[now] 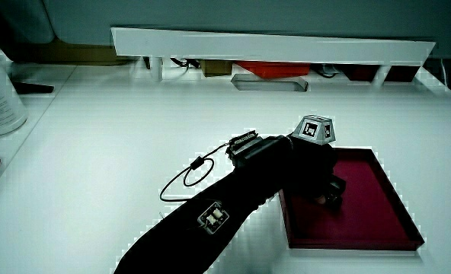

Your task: Pick stapper from plate

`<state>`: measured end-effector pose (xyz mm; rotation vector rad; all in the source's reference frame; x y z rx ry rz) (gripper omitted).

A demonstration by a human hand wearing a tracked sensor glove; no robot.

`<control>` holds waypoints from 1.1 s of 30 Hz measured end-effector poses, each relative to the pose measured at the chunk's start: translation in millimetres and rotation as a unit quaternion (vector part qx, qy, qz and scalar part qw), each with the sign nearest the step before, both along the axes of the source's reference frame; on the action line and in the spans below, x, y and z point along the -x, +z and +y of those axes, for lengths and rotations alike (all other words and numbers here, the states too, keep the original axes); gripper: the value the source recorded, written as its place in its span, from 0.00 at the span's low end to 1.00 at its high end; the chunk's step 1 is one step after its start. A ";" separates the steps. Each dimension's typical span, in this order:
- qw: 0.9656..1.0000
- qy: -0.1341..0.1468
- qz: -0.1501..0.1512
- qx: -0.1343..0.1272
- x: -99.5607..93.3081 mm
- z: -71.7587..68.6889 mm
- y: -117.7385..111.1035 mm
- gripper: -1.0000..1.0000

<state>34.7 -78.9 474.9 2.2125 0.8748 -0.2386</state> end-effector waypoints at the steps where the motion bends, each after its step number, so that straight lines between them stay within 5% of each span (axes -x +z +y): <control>1: 1.000 0.001 0.009 -0.005 0.1 0.3 -0.2 0.77; 7: 1.000 -0.006 0.027 -0.006 1.8 -1.1 0.3 1.00; 15: 0.998 -0.008 0.054 -0.009 3.6 -1.3 -2.2 1.00; 31: 0.991 0.025 0.105 -0.078 32.5 -5.8 -74.9 1.00; 33: 0.993 0.001 0.105 -0.062 42.1 -6.2 -78.8 1.00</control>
